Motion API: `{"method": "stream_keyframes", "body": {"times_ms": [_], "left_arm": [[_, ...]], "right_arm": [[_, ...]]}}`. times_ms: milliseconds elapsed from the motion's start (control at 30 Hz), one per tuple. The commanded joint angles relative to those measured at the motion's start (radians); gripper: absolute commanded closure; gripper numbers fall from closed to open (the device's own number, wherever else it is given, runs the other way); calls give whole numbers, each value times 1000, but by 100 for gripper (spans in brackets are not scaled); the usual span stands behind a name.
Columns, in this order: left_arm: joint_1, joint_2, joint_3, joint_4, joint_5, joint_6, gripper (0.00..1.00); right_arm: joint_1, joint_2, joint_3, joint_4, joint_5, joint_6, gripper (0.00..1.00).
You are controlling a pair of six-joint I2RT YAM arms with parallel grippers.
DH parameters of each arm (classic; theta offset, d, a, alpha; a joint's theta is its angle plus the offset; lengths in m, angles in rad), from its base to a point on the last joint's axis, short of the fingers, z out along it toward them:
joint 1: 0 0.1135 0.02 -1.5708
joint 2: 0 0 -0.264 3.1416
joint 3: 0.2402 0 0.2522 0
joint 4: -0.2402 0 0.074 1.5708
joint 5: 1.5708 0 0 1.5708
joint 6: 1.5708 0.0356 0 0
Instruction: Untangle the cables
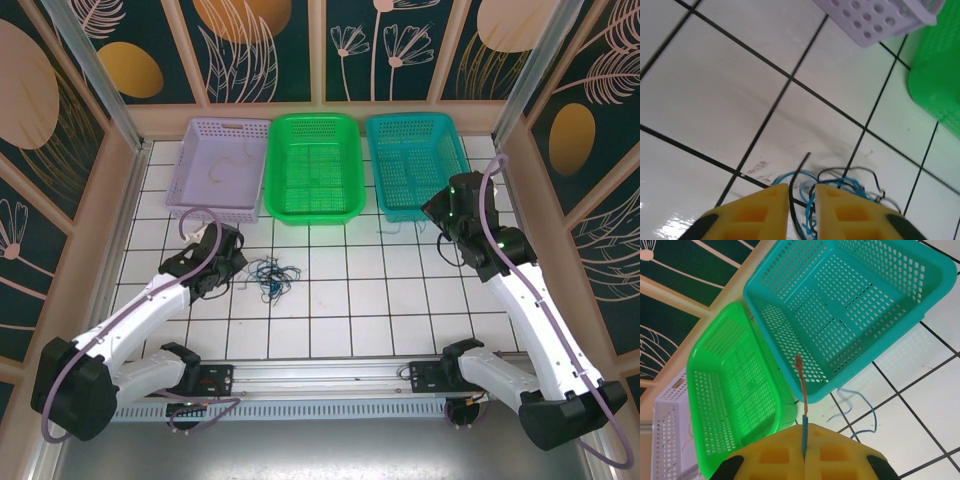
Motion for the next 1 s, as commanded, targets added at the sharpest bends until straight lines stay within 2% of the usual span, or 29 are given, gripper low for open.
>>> {"method": "stream_keyframes", "body": {"times_ms": [0, 100, 333, 467, 567, 733, 867, 967], "left_arm": [[-5, 6, 81, 11, 44, -13, 60], [-5, -6, 173, -6, 90, -79, 50], [-5, 17, 278, 39, 260, -285, 44], [-13, 39, 275, 172, 379, -335, 42], [-23, 73, 286, 368, 473, -243, 48], [-28, 66, 384, 608, 561, 64, 57], [-29, 55, 411, 752, 717, 328, 59], [-33, 72, 445, 744, 776, 497, 55]], "right_arm": [[-1, -4, 20, 29, -48, -53, 100], [10, -6, 12, 82, -129, -77, 100], [74, -17, 2, 161, -251, -90, 100], [160, -5, 21, 214, -262, -116, 100], [213, 29, 57, 242, -257, -158, 100], [234, 99, 143, 296, -301, -249, 100], [233, 193, 264, 295, -394, -347, 100], [231, 269, 354, 268, -453, -385, 100]]}}
